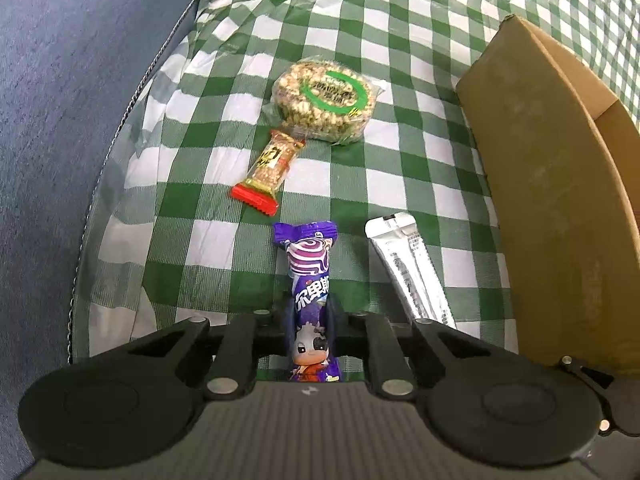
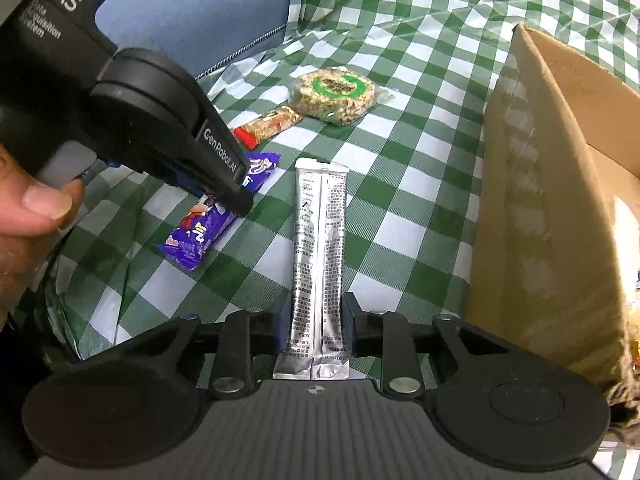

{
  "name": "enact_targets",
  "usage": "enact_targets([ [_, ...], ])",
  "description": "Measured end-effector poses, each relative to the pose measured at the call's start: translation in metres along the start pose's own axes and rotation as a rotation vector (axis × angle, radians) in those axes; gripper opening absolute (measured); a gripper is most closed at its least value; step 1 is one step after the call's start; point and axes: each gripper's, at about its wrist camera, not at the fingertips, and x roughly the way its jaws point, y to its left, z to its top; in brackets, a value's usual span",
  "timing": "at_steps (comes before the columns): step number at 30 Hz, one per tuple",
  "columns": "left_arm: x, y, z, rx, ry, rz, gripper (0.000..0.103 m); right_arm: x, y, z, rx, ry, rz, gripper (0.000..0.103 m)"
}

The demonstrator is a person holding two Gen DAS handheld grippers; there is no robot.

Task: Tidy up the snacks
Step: 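Grasp the silver bar with the right tool while the left tool grasps the purple candy, then lift the silver bar with the right tool while the left tool lifts the purple candy over the box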

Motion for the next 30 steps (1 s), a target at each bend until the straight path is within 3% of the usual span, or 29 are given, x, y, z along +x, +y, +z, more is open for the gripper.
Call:
enact_targets([
  [20, -0.025, -0.006, 0.001, -0.006, -0.097, -0.008, 0.016, -0.039, -0.002, 0.003, -0.045, -0.147, -0.032, 0.028],
  [24, -0.044, -0.007, 0.003, -0.018, -0.179, -0.025, 0.016, -0.061, -0.004, 0.005, -0.048, -0.215, -0.021, 0.028],
  [30, -0.08, -0.023, 0.007, 0.014, -0.35, -0.041, 0.016, -0.103, -0.011, 0.008, -0.07, -0.385, -0.004, 0.028],
])
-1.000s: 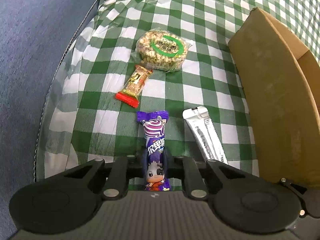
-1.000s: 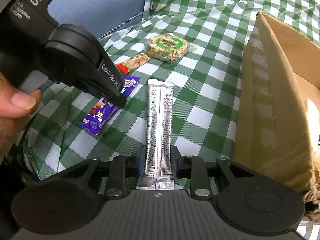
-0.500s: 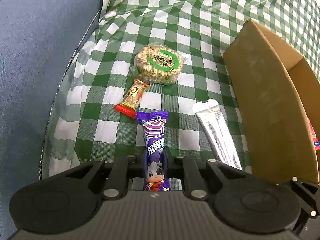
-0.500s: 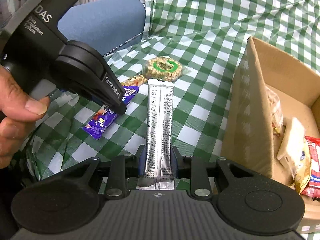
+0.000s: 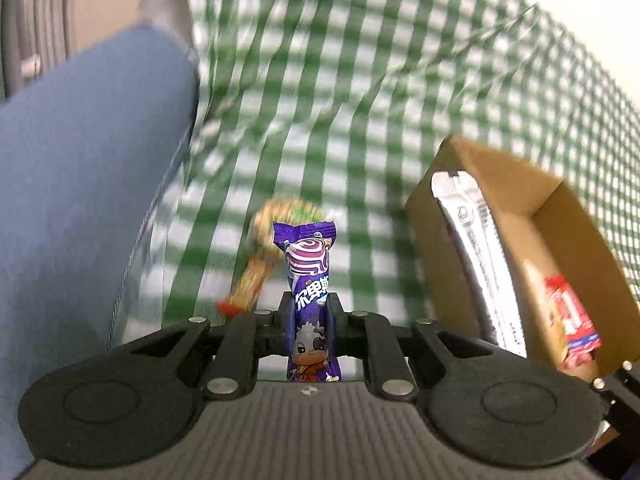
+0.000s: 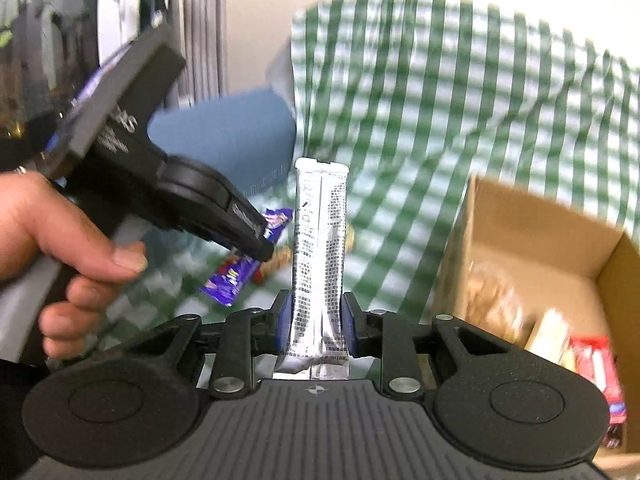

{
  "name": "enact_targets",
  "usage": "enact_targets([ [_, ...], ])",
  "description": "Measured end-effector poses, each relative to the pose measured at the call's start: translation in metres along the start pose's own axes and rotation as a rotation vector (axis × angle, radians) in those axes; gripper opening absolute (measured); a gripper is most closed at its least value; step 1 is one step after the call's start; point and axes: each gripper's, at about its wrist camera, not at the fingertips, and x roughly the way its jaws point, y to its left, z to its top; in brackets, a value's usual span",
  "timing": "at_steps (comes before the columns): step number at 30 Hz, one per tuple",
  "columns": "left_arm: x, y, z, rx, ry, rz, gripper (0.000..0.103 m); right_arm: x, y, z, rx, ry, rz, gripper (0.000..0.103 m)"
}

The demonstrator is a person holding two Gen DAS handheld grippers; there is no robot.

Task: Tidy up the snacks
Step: 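Lift the silver bar with the right tool while the left tool lifts the purple candy over the box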

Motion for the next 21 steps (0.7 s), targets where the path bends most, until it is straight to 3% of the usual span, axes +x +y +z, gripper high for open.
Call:
enact_targets([
  [9, -0.036, -0.031, 0.019, 0.011, -0.21, -0.058, 0.016, -0.039, -0.021, 0.01, -0.018, -0.174, -0.031, 0.028],
  [21, -0.042, -0.083, 0.026, 0.073, -0.365, -0.174, 0.016, -0.068, -0.08, 0.012, 0.086, -0.259, -0.135, 0.028],
])
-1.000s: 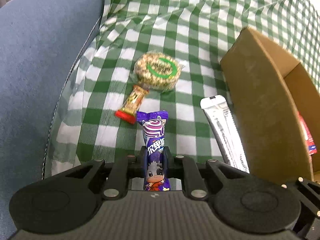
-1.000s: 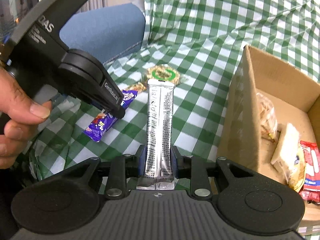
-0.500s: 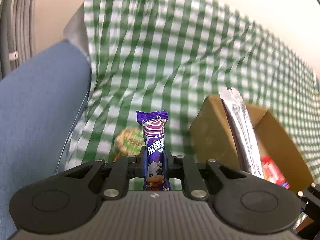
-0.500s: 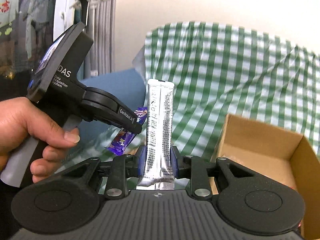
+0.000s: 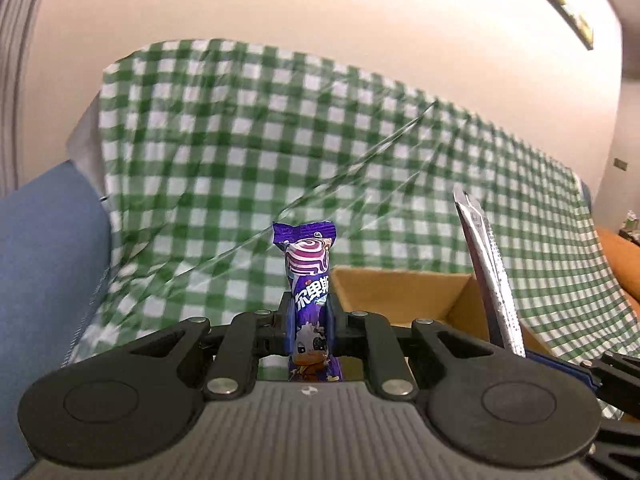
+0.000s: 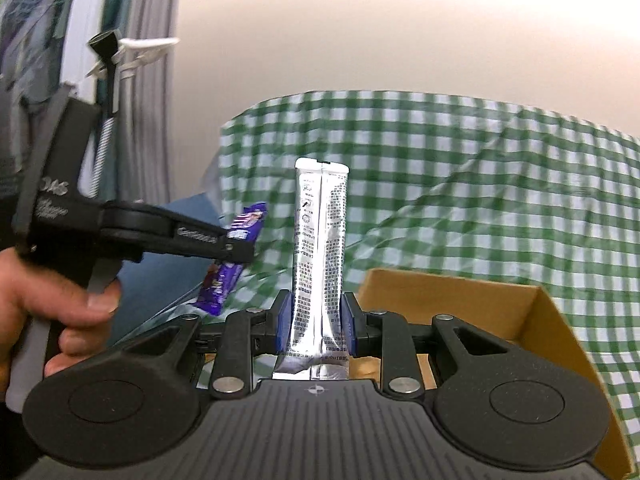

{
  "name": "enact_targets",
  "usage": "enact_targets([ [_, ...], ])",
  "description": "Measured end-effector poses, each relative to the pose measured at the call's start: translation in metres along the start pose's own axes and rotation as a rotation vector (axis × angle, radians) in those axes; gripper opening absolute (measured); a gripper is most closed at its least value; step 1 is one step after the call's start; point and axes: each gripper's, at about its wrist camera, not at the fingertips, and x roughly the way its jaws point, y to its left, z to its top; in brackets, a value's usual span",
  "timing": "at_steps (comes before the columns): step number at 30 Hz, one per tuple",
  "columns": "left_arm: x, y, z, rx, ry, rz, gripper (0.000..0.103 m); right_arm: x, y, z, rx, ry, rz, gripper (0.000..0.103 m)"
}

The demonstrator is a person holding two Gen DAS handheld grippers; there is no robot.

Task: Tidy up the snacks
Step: 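Lift the silver bar with the right tool while the left tool lifts the purple candy over the box, then open both tools to drop the silver bar and purple candy into the box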

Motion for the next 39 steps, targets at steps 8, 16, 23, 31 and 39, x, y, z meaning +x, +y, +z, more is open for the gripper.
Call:
enact_targets([
  [8, 0.011, -0.033, 0.001, 0.017, -0.049, -0.074, 0.016, 0.002, -0.048, -0.005, 0.067, -0.001, -0.138, 0.028],
  [16, 0.018, -0.068, -0.005, 0.084, -0.061, -0.145, 0.016, 0.002, -0.082, -0.012, 0.109, 0.005, -0.254, 0.028],
  [23, 0.019, -0.091, -0.013, 0.126, -0.067, -0.19, 0.016, -0.001, -0.097, -0.015, 0.127, -0.002, -0.305, 0.028],
  [31, 0.023, -0.103, -0.016, 0.131, -0.065, -0.214, 0.016, -0.008, -0.1, -0.018, 0.137, -0.011, -0.332, 0.028],
  [39, 0.025, -0.111, -0.019, 0.144, -0.064, -0.231, 0.016, -0.009, -0.097, -0.02, 0.129, -0.008, -0.342, 0.028],
])
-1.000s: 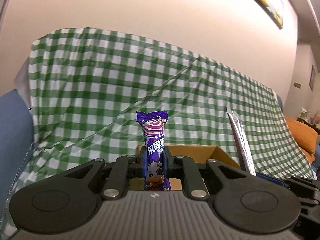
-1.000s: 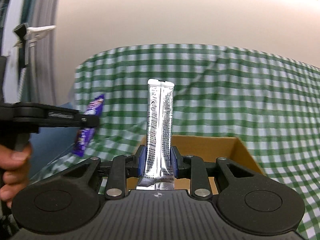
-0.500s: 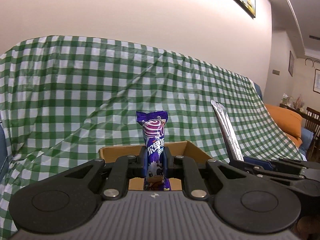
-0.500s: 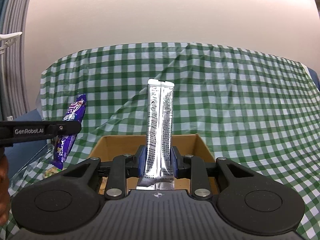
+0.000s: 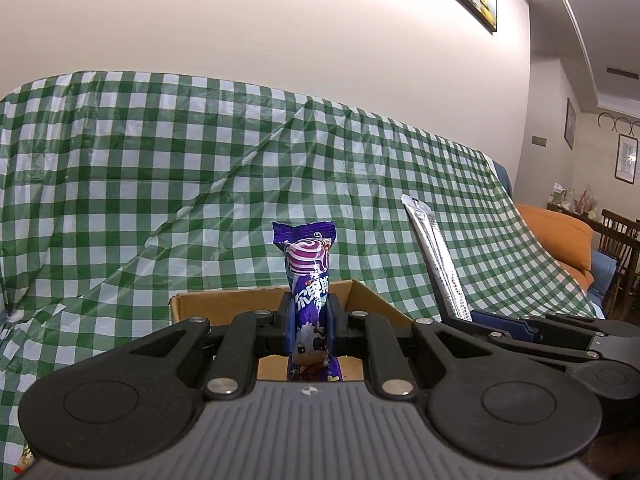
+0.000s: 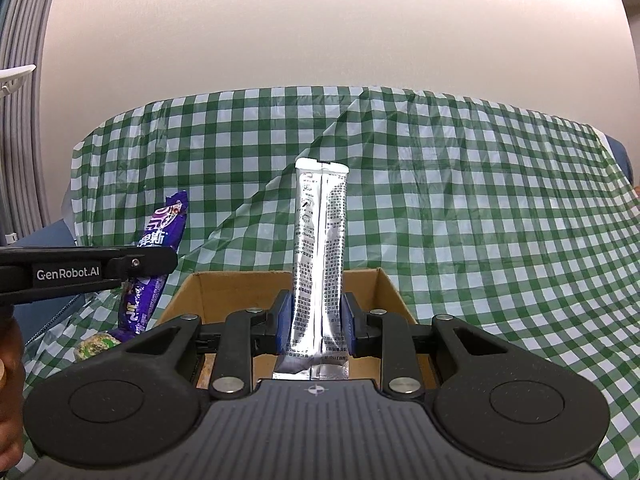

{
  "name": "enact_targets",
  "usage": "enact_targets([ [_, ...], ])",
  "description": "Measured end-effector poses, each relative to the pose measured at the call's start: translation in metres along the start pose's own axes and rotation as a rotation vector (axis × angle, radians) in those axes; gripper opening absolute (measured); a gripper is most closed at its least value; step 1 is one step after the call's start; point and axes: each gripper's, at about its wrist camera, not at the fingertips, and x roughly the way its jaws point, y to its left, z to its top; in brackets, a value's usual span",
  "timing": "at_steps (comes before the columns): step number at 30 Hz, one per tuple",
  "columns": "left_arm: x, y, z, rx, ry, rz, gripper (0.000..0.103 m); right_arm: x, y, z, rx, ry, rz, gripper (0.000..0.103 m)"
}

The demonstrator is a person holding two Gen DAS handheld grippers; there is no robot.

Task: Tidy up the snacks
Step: 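Open both tools to drop the silver bar and purple candy into the box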

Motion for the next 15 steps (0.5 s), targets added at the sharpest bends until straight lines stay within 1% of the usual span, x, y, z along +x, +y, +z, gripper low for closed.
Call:
enact_targets([
  [9, 0.0018, -0.0019, 0.0004, 0.0, 0.003, -0.015, 0.016, -0.0024, 0.0027, 0.001, 0.005, -0.005, -0.011, 0.028],
  [10, 0.0034, -0.0017, 0.0003, -0.004, 0.015, -0.028, 0.018, -0.0019, 0.0027, 0.0007, 0.006, -0.003, -0.009, 0.028],
  [11, 0.0067, -0.0018, -0.0001, -0.008, 0.04, -0.047, 0.023, -0.0013, 0.0031, 0.0003, 0.005, 0.002, -0.01, 0.029],
  [12, 0.0099, -0.0015, -0.0005, -0.008, 0.061, -0.057, 0.04, 0.0, 0.0044, -0.0002, -0.001, 0.012, -0.017, 0.033],
  [13, 0.0098, -0.0022, -0.0008, 0.001, 0.058, -0.04, 0.05, 0.0025, 0.0058, -0.0012, -0.014, 0.027, -0.029, 0.052],
  [14, 0.0083, -0.0022, -0.0006, 0.01, 0.048, -0.03, 0.051, 0.0041, 0.0074, -0.002, -0.025, 0.033, -0.051, 0.065],
  [15, 0.0065, -0.0007, 0.0, 0.012, 0.044, -0.029, 0.051, 0.0047, 0.0082, -0.0023, -0.03, 0.029, -0.068, 0.081],
])
